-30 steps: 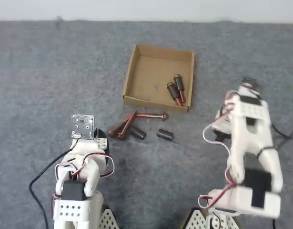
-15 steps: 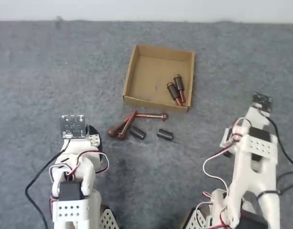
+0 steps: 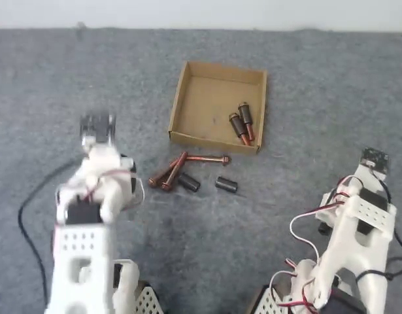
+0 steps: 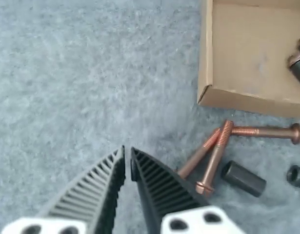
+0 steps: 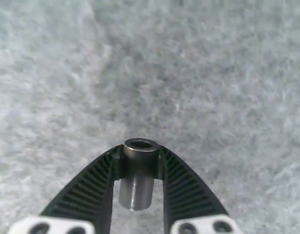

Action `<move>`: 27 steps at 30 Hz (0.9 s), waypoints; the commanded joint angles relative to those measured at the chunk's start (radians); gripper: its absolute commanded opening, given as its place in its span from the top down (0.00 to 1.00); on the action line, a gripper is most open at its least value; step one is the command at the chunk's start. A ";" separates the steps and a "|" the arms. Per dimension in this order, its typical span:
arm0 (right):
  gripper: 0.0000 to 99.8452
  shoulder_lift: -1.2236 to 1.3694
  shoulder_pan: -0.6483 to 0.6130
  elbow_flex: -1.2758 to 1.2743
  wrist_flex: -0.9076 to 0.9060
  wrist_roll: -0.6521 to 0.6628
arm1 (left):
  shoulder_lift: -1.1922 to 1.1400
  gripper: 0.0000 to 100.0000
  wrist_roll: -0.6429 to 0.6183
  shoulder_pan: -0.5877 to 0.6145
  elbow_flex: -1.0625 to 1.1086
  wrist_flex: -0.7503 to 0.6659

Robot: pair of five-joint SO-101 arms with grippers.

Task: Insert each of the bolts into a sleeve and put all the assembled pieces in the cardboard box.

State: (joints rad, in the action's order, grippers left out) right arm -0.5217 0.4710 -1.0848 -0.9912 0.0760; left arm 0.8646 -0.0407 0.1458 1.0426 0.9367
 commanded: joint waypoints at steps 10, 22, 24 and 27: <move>0.99 -0.047 0.047 -0.006 0.025 0.038 | -0.433 0.98 0.170 -0.381 -0.346 0.029; 0.99 -0.047 0.045 -0.006 0.027 0.038 | -0.638 0.98 0.534 -0.626 -0.349 -0.012; 0.99 -0.047 0.042 -0.006 0.027 0.038 | -0.675 0.98 0.537 -0.629 -0.354 -0.051; 0.99 -0.047 0.015 -0.006 0.025 0.040 | -0.746 0.94 0.565 -0.611 -0.404 -0.057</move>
State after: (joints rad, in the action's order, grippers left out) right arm -0.5217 0.5048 -1.0986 -0.9805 0.1005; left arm 0.1450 0.4964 -0.4695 0.7265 0.9060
